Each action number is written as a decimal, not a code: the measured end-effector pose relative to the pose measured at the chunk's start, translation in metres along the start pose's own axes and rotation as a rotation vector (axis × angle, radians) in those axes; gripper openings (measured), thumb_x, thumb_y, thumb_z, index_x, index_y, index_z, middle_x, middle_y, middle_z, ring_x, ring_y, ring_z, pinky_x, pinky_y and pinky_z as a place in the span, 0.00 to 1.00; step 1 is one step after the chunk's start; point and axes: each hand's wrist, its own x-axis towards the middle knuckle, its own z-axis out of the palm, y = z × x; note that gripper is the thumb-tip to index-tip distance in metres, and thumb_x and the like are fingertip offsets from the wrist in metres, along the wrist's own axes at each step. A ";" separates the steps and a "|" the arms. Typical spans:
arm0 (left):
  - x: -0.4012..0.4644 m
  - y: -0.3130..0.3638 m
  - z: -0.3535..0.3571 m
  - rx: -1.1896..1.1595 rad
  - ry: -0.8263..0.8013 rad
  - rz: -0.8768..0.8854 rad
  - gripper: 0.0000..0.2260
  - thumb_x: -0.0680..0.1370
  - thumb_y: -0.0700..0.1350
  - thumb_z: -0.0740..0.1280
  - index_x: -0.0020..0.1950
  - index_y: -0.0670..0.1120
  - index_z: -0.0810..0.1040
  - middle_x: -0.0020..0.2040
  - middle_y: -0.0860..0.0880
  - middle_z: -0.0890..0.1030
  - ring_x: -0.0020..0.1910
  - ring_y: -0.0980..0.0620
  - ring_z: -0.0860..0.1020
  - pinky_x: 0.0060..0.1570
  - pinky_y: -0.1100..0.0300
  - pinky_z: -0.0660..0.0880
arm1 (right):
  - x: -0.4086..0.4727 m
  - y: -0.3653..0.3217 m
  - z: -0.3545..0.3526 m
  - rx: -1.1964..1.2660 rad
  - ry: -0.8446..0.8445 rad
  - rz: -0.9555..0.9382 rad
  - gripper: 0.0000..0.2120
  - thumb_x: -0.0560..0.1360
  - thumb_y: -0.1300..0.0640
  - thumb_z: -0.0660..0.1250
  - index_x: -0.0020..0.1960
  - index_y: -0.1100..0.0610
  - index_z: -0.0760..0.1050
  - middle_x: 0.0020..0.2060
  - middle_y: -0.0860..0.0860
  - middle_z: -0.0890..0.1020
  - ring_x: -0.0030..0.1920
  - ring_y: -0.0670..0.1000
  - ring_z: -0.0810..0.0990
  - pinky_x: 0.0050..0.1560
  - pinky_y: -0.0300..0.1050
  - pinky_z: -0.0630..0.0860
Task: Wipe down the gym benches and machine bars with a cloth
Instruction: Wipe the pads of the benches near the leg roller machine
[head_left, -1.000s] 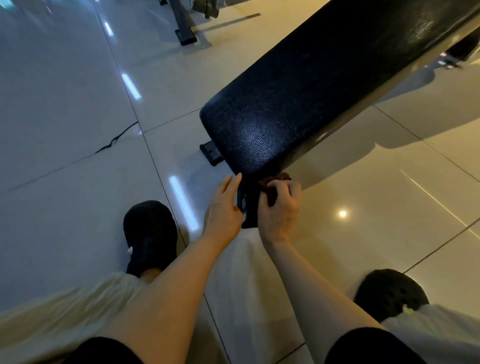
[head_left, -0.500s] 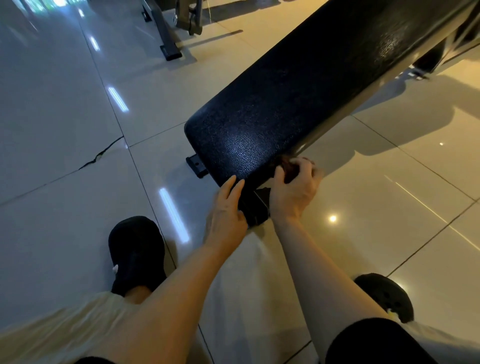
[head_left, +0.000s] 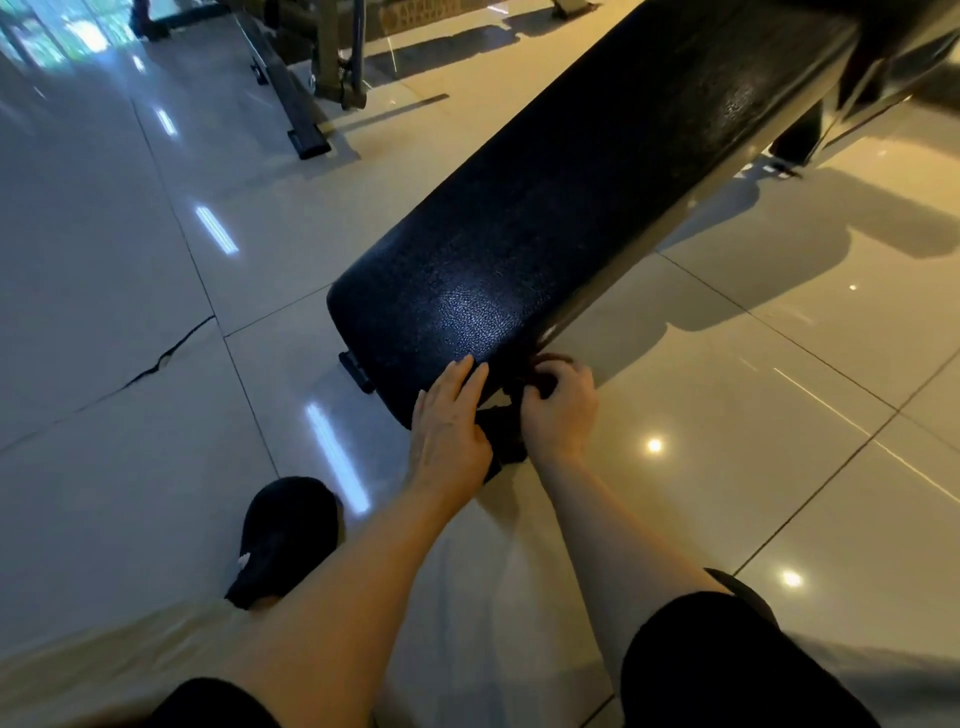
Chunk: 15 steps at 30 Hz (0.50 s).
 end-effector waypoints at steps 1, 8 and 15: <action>0.001 0.004 -0.001 0.009 -0.022 0.006 0.30 0.76 0.31 0.60 0.77 0.46 0.59 0.78 0.48 0.57 0.77 0.51 0.52 0.76 0.47 0.47 | 0.005 0.006 -0.007 -0.031 -0.017 0.096 0.09 0.73 0.65 0.67 0.52 0.61 0.80 0.51 0.55 0.75 0.53 0.55 0.75 0.47 0.32 0.62; 0.011 0.018 -0.024 0.043 -0.171 0.015 0.30 0.78 0.33 0.59 0.78 0.48 0.57 0.79 0.50 0.53 0.77 0.51 0.53 0.76 0.50 0.50 | 0.022 -0.031 -0.039 -0.003 -0.123 -0.036 0.16 0.73 0.62 0.70 0.60 0.58 0.77 0.59 0.53 0.72 0.57 0.47 0.70 0.59 0.38 0.66; 0.021 0.037 -0.007 -0.004 -0.027 -0.008 0.28 0.77 0.33 0.60 0.77 0.44 0.60 0.78 0.46 0.58 0.77 0.48 0.55 0.74 0.47 0.55 | 0.031 -0.002 -0.036 0.008 0.092 -0.177 0.10 0.70 0.66 0.71 0.51 0.61 0.80 0.50 0.56 0.78 0.50 0.52 0.76 0.50 0.32 0.65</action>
